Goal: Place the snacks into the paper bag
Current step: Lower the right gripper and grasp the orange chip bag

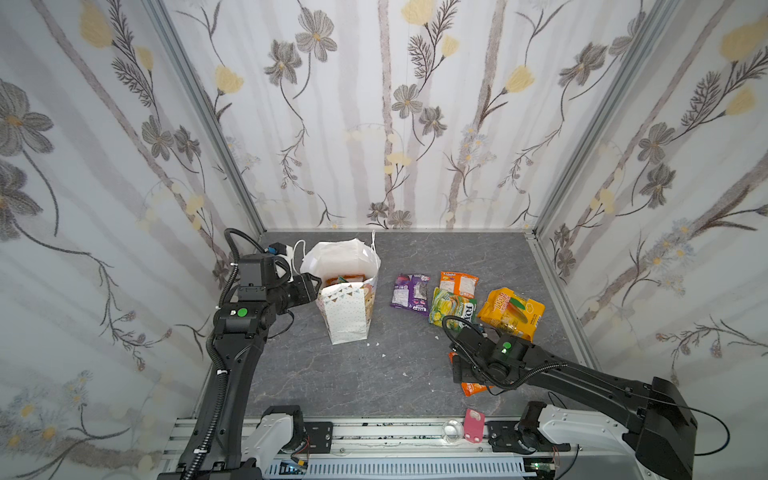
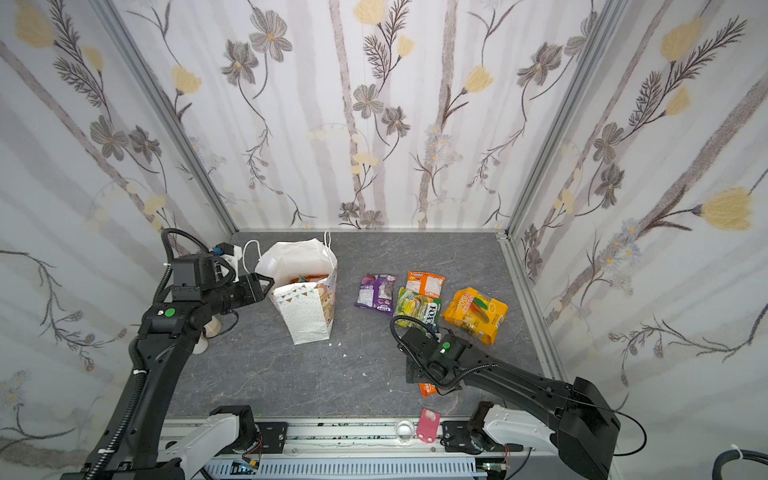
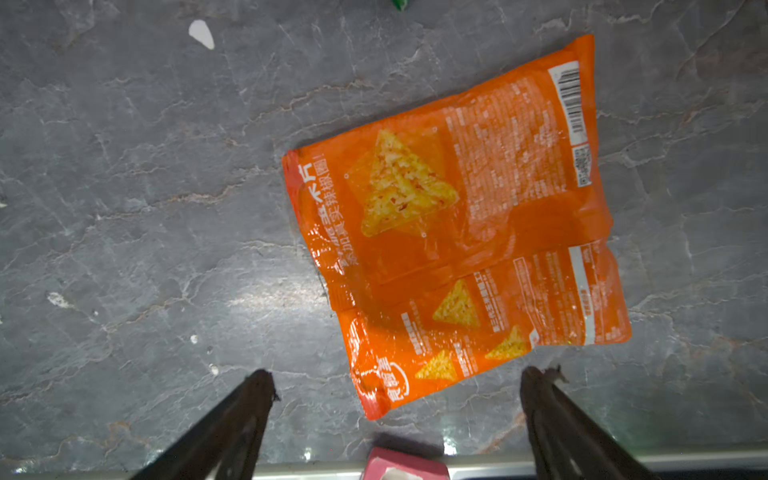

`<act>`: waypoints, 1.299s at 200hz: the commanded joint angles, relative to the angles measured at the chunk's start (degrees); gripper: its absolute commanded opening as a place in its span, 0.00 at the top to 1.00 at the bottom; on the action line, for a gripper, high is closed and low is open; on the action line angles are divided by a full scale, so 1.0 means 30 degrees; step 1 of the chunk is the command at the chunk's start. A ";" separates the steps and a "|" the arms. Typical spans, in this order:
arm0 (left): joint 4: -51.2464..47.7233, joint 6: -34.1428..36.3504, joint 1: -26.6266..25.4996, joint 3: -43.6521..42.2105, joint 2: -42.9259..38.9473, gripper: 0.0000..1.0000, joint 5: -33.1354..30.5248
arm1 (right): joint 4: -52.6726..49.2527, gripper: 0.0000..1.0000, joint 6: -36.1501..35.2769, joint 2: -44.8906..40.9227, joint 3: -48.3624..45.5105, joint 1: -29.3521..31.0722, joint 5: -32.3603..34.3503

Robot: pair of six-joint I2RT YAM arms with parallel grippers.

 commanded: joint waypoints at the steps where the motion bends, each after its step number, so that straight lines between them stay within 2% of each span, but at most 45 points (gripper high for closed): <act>1: 0.0275 0.0229 0.0004 -0.0177 -0.0026 0.49 -0.0158 | 0.2854 0.08 -0.0507 -0.0457 -0.1163 -0.0899 -0.1037; 13: 0.0261 0.0272 0.0001 -0.0198 -0.0026 0.49 -0.0186 | 0.4170 0.08 -0.0788 -0.0778 -0.1894 -0.1706 -0.1982; 29: 0.0252 0.0302 0.0006 -0.0268 -0.0054 0.49 -0.0280 | 0.5169 0.08 -0.0857 -0.1069 -0.2442 -0.2201 -0.2136; 51: 0.0313 0.0228 0.0003 -0.0358 -0.0056 0.49 -0.0274 | 0.5751 0.08 -0.1291 -0.0725 -0.2520 -0.2306 -0.2373; 98: 0.0585 0.0126 0.0000 -0.0491 0.0121 0.49 -0.0063 | 0.7920 0.09 -0.2616 0.1108 -0.2854 -0.2195 -0.4452; 128: 0.0421 0.0103 0.0003 -0.0477 0.0011 0.49 -0.0112 | 0.9806 0.10 -0.2555 0.2127 -0.2394 -0.1518 -0.5374; 156: 0.0389 0.0126 0.0000 -0.0458 -0.0011 0.49 -0.0185 | 1.2575 0.10 -0.2227 0.3696 -0.1607 0.0258 -0.6604; 190: 0.0460 0.0126 0.0003 -0.0461 0.0091 0.49 -0.0119 | 1.4913 0.11 -0.2299 0.5995 0.0374 0.1141 -0.7436; 227: 0.0434 0.0185 -0.0012 -0.0476 0.0062 0.49 -0.0204 | 1.3196 0.11 -0.3597 0.6451 0.3403 0.1063 -0.6600; 260: 0.0504 0.0125 -0.0004 -0.0624 -0.0026 0.49 -0.0312 | 1.0676 0.12 -0.3782 0.4764 0.3065 0.0256 -0.4992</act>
